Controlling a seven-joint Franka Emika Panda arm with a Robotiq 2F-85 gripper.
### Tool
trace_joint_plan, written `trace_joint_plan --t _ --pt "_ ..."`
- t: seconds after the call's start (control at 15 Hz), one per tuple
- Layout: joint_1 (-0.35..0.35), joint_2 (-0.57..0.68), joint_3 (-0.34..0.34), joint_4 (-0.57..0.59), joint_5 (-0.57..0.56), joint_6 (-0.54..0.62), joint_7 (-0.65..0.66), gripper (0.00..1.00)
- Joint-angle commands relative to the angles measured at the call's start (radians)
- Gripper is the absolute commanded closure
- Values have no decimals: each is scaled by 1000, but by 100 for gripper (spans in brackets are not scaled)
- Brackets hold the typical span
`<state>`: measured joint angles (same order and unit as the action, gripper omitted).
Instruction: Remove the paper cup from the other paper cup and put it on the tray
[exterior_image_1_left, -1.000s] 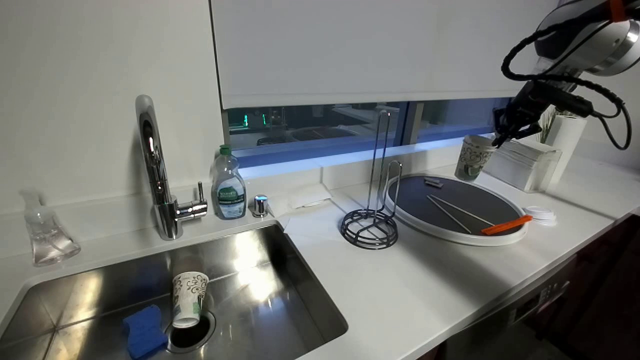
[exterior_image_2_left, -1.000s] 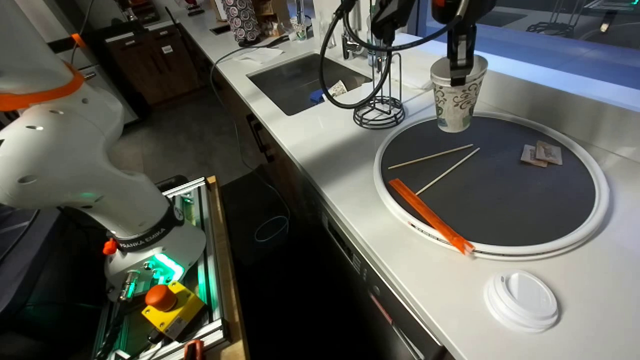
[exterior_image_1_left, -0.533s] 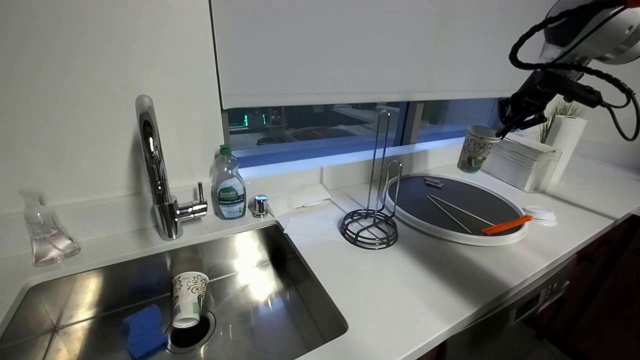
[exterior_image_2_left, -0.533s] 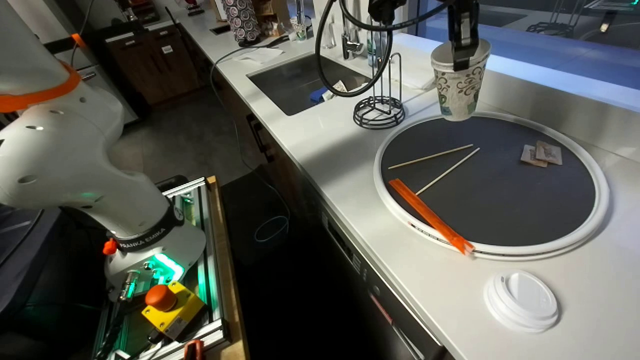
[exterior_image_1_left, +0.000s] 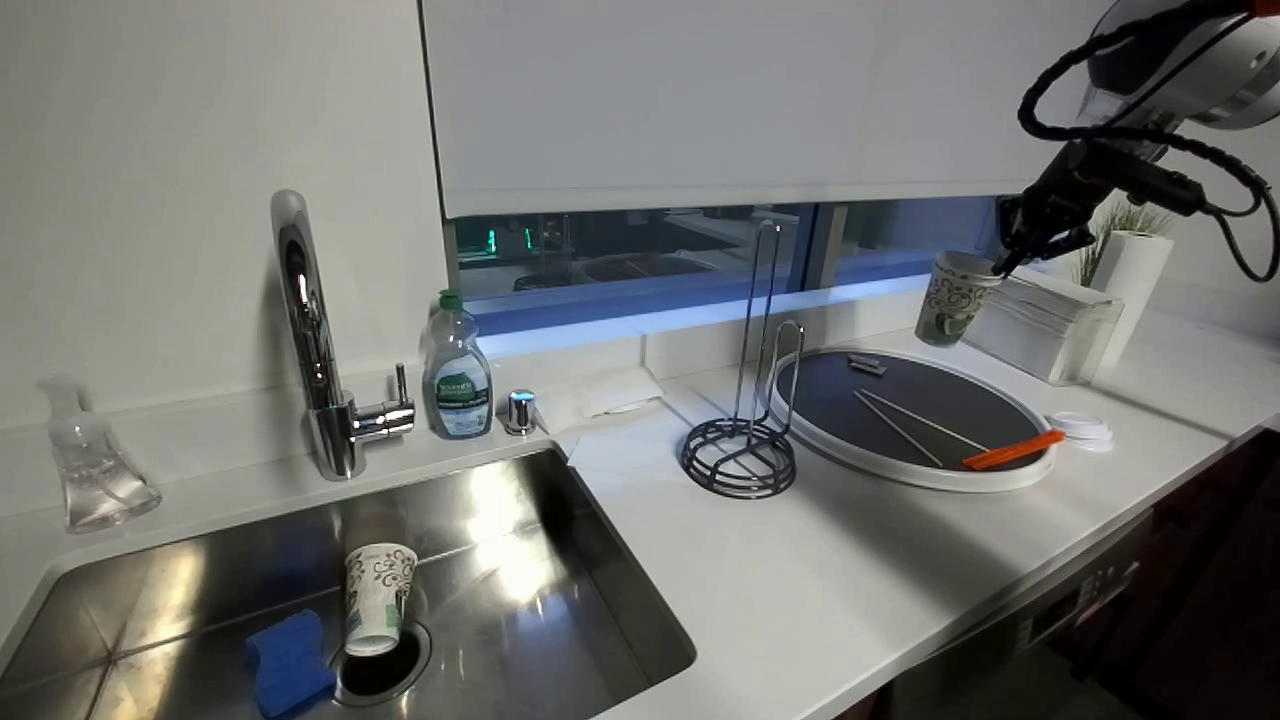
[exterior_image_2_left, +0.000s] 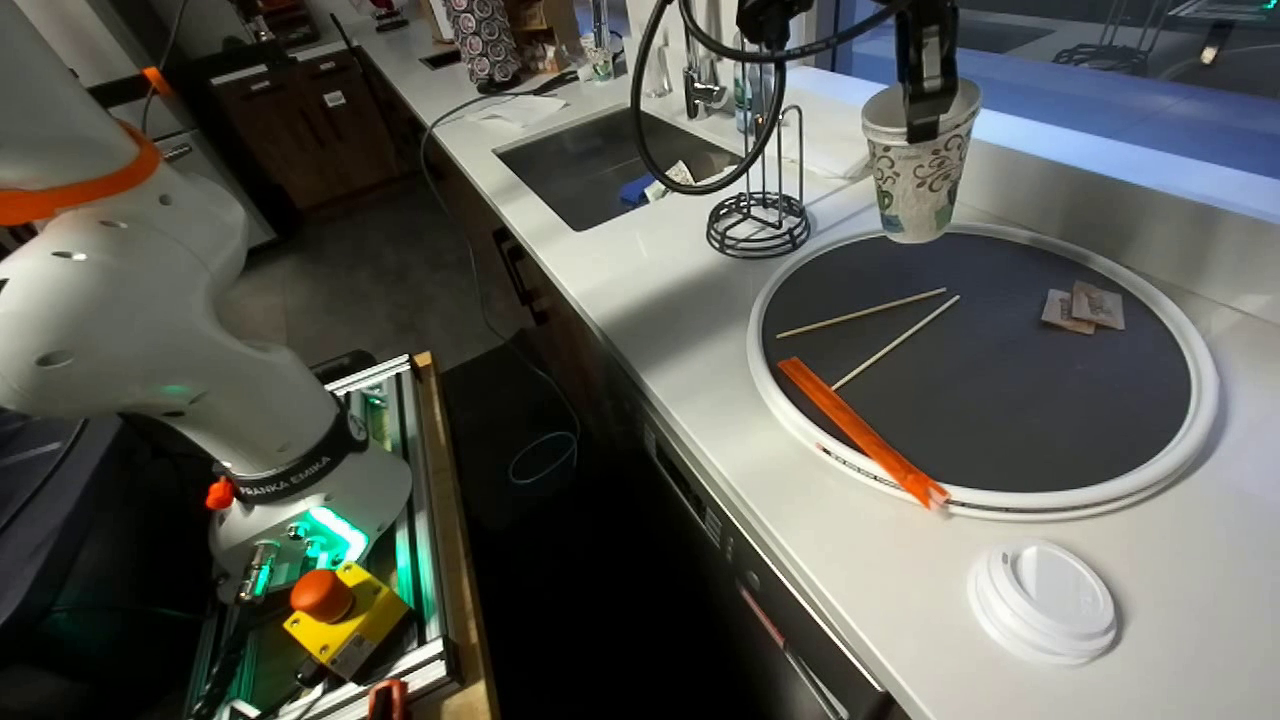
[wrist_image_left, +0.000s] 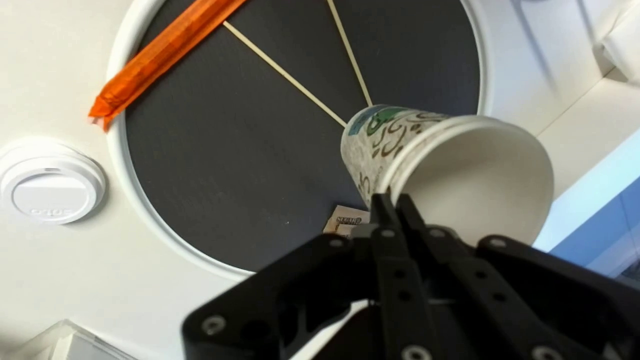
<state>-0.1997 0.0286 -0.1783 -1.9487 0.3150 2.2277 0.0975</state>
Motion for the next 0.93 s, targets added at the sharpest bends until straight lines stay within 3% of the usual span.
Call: trace_joint_plan --t 0.0,0.53,0.87 --pt "9 15 -6 -21 -149 147 110 99" --pt "1 72 -8 19 -163 -13 86 99" --pt "-1 98 -19 22 -223 -51 73 99"
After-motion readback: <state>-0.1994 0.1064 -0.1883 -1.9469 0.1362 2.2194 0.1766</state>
